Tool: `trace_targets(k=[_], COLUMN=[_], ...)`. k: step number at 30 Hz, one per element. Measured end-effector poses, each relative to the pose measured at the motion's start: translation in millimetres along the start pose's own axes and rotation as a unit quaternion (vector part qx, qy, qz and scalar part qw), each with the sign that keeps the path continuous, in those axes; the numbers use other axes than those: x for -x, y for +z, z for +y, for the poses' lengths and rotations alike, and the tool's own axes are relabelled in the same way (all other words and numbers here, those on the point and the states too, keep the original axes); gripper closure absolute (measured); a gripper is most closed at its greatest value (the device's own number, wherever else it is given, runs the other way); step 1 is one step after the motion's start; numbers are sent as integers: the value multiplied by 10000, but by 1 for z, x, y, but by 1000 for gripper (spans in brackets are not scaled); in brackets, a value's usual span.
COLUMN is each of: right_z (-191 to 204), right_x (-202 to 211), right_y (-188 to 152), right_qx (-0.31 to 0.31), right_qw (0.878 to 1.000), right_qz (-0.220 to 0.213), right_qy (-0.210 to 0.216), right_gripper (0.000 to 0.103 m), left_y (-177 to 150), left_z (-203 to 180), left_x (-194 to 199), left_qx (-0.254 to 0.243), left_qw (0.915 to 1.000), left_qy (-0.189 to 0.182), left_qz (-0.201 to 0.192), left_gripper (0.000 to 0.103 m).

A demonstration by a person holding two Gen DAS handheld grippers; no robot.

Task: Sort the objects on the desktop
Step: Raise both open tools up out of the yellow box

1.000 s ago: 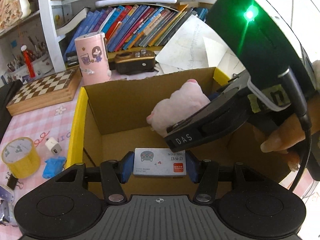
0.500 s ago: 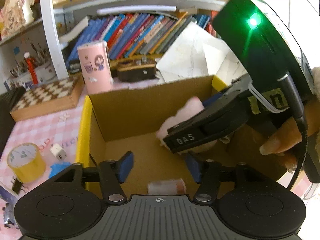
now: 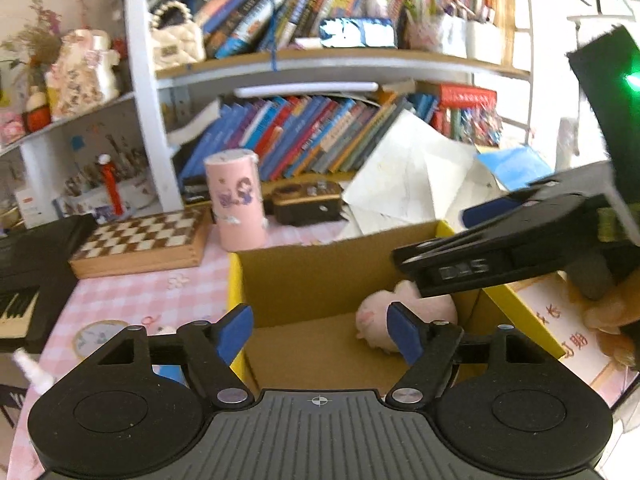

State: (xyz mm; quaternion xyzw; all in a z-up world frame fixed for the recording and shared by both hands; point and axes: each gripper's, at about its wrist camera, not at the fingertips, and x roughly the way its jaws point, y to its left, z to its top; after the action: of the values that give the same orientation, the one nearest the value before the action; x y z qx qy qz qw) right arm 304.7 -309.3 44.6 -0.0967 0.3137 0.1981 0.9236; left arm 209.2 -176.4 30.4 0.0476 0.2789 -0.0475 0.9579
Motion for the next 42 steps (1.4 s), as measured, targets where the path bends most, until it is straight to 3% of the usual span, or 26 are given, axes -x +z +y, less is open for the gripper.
trace_targets(k=[8,17,30,42], right_z=[-2,2,55,128], right_x=[48,86,112,123], right_y=[-10,-35,-82,-112], right_qx=[-356,-890,-1267,-1363], right_qw=[9972,9892,9795,9781], right_qz=[-623,-891,-767,-448], right_qy=[-229,-751,-1363,-1509], right_gripper=[25,25,25,25], left_y=[-1,-14,-45,-82], left_z=[20,36,74,110], left_x=[32,59,85,111], left_qx=[273,314,452,458], left_qw=[9988,9980,9983,9989], left_qy=[285,357,182,11], left_qz=[-304,-422,-327,-88], left_gripper=[19,16,15,15])
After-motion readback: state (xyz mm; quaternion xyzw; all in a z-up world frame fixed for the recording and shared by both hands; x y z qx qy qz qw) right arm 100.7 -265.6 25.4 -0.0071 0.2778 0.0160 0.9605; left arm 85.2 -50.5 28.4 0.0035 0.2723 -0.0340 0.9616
